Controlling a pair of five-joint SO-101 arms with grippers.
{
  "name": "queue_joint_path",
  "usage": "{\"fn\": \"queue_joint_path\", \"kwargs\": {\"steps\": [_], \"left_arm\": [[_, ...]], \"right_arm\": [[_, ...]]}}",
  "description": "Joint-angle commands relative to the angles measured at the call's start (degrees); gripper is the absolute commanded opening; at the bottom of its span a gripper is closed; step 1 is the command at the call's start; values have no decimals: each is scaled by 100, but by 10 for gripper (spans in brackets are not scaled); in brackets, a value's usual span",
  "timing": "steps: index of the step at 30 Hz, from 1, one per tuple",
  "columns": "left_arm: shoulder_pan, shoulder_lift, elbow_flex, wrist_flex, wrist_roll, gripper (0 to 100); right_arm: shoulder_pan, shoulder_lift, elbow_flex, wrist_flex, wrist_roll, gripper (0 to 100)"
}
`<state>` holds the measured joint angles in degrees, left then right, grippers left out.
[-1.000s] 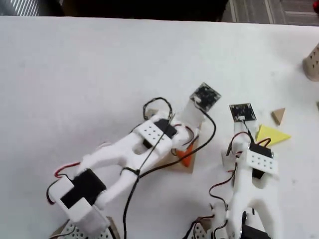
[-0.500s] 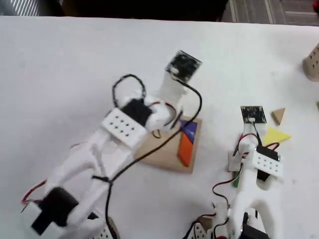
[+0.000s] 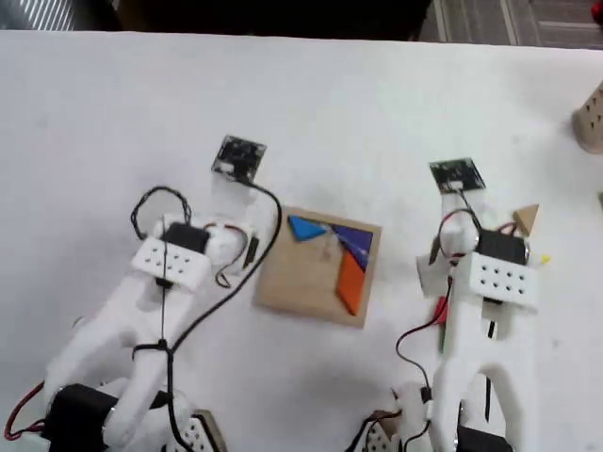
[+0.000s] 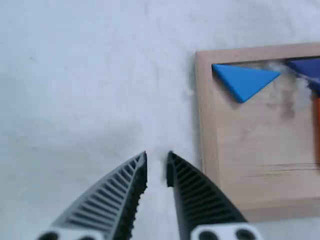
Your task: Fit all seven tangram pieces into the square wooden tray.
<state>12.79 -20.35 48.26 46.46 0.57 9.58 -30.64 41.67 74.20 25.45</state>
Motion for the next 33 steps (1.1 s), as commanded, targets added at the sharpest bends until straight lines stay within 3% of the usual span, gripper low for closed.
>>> {"fn": "queue_joint_path", "kwargs": {"steps": [1,10,13,24,33], "left_arm": [[-119,-251,141,-519,9,152],[-831,-207,141,-1002,26,144],[-840,-207,141,-1029,18,146],[-831,-198,149,-1169,18,146],[-822,-198,158,-1169,9,146]], "right_arm": [[-743,40,-686,549,-44,211],[-2158,57,-62,-734,-774,172],[-2141,277,211,-1297,-756,129],[-2202,2352,-510,-2000,-167,137],[-2246,2492,-659,-2378,-132,133]]}}
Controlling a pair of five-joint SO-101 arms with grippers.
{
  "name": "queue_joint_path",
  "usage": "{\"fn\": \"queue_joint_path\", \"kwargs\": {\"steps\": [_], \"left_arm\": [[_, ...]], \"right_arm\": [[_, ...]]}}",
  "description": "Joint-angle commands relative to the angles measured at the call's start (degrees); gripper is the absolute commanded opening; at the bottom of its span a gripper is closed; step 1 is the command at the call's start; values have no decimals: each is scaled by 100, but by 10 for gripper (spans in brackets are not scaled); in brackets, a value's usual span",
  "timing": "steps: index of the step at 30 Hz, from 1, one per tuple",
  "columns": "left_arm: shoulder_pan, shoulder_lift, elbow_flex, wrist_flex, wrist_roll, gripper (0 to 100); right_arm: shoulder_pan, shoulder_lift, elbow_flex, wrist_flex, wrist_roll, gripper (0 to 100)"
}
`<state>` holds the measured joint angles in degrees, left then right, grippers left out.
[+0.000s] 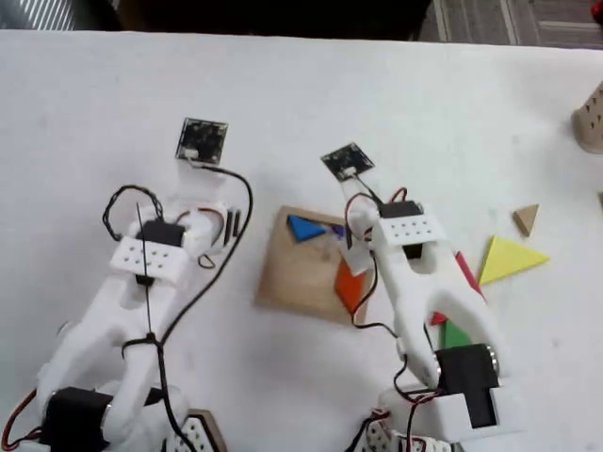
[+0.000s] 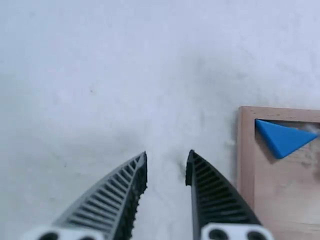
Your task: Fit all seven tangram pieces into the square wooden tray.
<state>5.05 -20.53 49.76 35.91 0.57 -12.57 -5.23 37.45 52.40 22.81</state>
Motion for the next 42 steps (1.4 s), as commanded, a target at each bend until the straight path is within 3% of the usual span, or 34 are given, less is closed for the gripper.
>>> {"fn": "queue_joint_path", "kwargs": {"steps": [1,5,17,22,29,42], "left_arm": [[-48,-180,9,-114,9,146],[-48,-180,9,-114,9,146],[-48,-180,26,-114,9,146],[-48,-180,26,-114,9,146],[-48,-171,44,-237,9,146],[-84,690,-475,-229,9,146]], "right_arm": [[-22,-48,-237,-215,193,119],[-40,-40,-132,-251,466,64],[-66,488,-114,-321,712,91],[-22,541,-264,-198,730,13],[224,523,-316,-163,721,18],[251,-989,-264,708,387,18]]}}
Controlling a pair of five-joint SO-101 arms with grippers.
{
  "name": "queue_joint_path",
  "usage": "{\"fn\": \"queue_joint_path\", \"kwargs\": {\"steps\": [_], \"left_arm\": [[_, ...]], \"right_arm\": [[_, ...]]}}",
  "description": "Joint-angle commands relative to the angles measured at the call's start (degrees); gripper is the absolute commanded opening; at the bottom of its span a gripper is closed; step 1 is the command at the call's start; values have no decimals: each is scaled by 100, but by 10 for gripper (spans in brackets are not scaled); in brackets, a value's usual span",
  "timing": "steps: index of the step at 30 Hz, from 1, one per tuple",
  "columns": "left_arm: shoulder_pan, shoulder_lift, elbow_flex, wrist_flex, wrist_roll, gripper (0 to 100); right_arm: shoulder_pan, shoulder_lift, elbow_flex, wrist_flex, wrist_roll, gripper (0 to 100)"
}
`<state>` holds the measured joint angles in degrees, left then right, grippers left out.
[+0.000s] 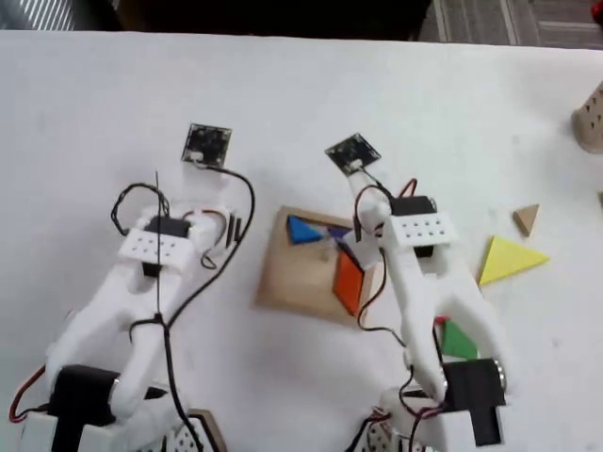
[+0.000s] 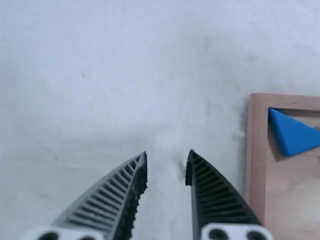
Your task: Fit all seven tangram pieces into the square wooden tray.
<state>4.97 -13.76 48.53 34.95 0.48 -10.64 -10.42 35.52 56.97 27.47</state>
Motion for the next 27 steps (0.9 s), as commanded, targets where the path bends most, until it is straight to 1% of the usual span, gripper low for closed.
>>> {"fn": "queue_joint_path", "kwargs": {"steps": [1,4,8,11,13,15,17,20,27], "left_arm": [[-75,13,-352,-132,18,146],[-75,13,-352,-132,18,146],[-75,13,-352,-132,18,146],[-75,13,-352,-132,18,146],[-75,13,-343,-132,18,146],[-75,13,-343,-132,18,146],[-84,13,-334,-132,18,146],[-84,22,-343,-132,18,146],[-92,13,-352,-132,18,146]], "right_arm": [[66,-567,-70,347,-79,18],[66,-796,-70,593,-79,18],[-4,-778,9,576,-79,18],[-409,-532,18,470,-62,26],[-690,-295,-26,435,-35,72],[-910,-84,-35,295,-35,133],[-980,84,-53,136,44,172],[-971,277,-53,-207,396,177],[-1015,725,-53,-892,466,177]]}}
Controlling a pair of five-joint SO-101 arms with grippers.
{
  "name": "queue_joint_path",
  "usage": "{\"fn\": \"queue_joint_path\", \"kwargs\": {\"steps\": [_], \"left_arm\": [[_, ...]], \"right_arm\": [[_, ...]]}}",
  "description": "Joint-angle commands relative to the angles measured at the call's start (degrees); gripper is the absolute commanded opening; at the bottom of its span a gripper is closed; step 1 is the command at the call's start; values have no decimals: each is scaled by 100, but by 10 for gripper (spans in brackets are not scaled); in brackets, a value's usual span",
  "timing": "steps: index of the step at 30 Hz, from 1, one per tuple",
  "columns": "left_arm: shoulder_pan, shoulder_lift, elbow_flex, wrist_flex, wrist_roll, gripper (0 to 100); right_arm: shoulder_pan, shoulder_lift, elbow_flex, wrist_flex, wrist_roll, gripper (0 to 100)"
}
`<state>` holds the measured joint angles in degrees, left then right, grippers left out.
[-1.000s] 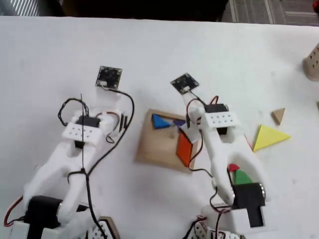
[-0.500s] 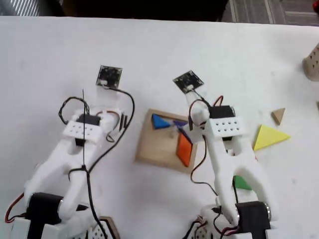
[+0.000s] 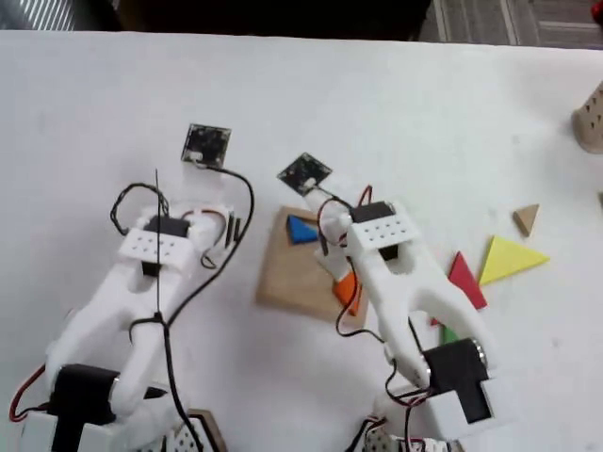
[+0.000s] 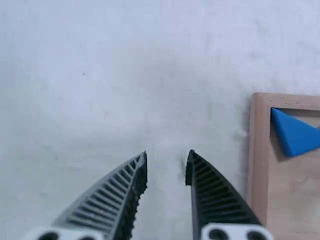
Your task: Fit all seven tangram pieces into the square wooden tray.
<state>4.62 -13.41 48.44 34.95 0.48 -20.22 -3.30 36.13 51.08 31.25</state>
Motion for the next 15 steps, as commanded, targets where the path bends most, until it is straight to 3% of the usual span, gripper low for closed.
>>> {"fn": "queue_joint_path", "kwargs": {"steps": [1,15], "left_arm": [[-57,-22,-343,-132,18,146],[-48,-22,-352,-158,18,146]], "right_arm": [[-57,66,-114,-391,88,176],[-127,347,-141,-602,404,24]]}}
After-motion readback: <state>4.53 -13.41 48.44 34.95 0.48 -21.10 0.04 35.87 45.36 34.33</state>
